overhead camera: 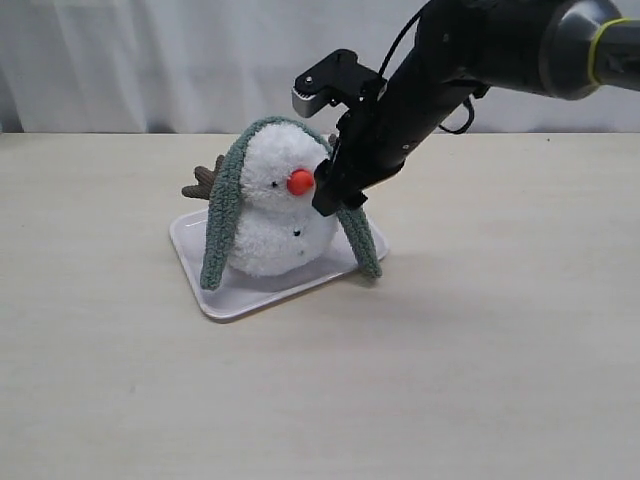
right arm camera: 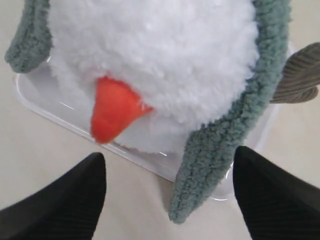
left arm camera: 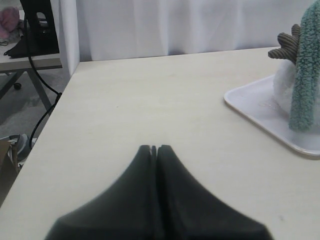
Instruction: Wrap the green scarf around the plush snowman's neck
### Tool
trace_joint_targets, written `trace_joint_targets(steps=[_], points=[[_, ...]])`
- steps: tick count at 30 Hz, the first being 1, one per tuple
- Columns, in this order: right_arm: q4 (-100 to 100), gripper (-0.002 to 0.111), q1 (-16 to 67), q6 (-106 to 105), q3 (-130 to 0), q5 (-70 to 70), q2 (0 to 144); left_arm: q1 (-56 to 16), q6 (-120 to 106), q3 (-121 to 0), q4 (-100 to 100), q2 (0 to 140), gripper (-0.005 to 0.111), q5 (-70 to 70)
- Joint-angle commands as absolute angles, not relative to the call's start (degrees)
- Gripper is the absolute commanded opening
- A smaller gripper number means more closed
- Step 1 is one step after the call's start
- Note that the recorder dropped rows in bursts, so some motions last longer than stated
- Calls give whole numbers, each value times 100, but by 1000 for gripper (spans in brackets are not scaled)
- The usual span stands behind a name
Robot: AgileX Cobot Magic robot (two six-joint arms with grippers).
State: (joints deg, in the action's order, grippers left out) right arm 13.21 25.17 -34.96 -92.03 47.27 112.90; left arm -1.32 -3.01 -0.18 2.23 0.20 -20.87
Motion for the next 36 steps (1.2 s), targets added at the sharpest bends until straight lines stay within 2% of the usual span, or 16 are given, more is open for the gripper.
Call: trace_joint_targets(steps=[1,8,14,18,21,24,31,36], points=[[1276,68,2478,-3195,-9228,4898,10861,-122,-281,0,227,0,0,-2024],[2239,68,2554,-3315,-9228,5170,10314,-122,-281,0,227,0,0,-2024],[2229,68,3309,-3678,-9228,5356,10150,-122,-281,0,227,0,0,-2024],[1433,68,4004,-3345,-9228,4781,10150,-122,-281,0,227,0,0,-2024],[397,67,4369,-2022,-9228,4028,10161,-122,-281,0,227,0,0,-2024],[-486,55,4545,-754,-9228,3586,10229,-122,-281,0,227,0,0,-2024],[-926,5,4530,-397,-9228,3432,10563,-122,-281,0,227,0,0,-2024],[-1583,4,4503,425,-9228,2913,10827,-122,-281,0,227,0,0,-2024]])
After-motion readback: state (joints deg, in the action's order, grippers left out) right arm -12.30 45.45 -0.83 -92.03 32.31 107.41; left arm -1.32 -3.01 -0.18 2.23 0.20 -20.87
